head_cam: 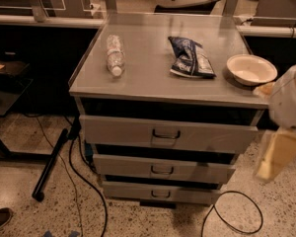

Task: Open middle drawer

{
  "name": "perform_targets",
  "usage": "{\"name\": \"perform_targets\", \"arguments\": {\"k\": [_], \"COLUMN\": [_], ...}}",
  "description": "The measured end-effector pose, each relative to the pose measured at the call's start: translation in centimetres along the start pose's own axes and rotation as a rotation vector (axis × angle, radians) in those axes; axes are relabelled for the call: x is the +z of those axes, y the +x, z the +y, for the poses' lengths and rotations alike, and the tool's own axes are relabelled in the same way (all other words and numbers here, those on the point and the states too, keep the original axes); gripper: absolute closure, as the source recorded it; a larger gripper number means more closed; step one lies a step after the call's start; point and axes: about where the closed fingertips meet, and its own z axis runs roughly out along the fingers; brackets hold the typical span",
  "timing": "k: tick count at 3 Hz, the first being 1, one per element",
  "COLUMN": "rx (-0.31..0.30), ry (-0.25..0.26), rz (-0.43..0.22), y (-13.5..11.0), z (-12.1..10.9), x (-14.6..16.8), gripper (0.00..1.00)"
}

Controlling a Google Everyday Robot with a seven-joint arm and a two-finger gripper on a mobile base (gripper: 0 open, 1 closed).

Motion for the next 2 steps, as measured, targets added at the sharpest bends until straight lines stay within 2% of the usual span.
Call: {"name": "perform_targets", "arguments": {"k": [1,2], "rx": [0.023,0.023], "ry": [-0.093,-0.093], "rz": [0.024,0.024], "y": [2.12,2.12], "z": [3.45,3.45], "x": [6.76,6.76], "gripper": [0.00,0.00]}}
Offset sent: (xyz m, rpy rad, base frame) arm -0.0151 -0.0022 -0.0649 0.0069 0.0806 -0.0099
